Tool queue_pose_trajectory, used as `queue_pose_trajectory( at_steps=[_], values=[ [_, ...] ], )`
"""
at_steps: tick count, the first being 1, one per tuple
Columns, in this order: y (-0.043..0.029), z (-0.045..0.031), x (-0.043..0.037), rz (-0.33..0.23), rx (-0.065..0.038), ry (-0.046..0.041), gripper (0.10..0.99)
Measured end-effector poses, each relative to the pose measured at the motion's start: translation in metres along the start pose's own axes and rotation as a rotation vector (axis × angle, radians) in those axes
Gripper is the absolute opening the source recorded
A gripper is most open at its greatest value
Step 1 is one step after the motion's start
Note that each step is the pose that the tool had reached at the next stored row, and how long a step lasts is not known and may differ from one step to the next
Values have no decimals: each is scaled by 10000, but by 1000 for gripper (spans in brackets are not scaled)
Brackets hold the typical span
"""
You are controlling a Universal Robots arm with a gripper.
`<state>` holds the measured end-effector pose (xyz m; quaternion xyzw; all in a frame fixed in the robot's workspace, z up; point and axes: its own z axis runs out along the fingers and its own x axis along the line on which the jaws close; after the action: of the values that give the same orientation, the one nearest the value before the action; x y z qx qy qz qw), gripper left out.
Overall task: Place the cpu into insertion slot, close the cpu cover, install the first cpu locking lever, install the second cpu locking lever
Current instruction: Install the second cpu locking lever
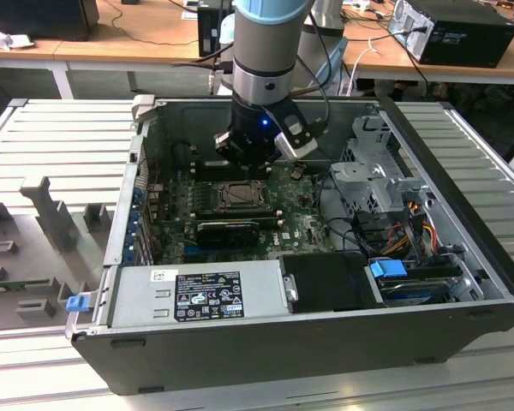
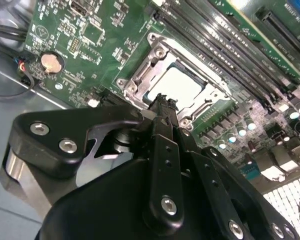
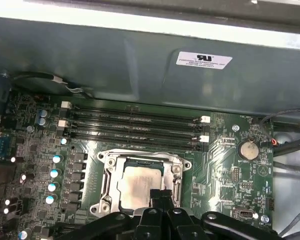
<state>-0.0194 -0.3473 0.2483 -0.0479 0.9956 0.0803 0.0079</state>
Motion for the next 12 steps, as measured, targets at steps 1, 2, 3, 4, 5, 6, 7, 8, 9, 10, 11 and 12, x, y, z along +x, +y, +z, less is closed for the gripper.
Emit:
queue_pose_trajectory(
  at_steps=[1,2,3,4,5,6,7,8,9,10,11,12],
  values=[
    [-11,-2,1,0,0,-1,106],
    [-25,-4,2,0,0,0,106],
    [-44,-7,4,-1,0,0,106],
    [-56,-9,5,0,0,-1,106],
    [-67,-11,6,0,1,0,106],
    [-77,-12,7,-1,0,-1,106],
    [-86,-14,9,0,-1,-1,106],
    [-96,-16,10,0,1,0,106],
    [-106,-17,11,0,0,-1,106],
    [-120,-19,12,0,0,0,106],
    [-130,-21,13,1,0,0,106],
    [-193,-29,22,1,0,1,106]
  ],
)
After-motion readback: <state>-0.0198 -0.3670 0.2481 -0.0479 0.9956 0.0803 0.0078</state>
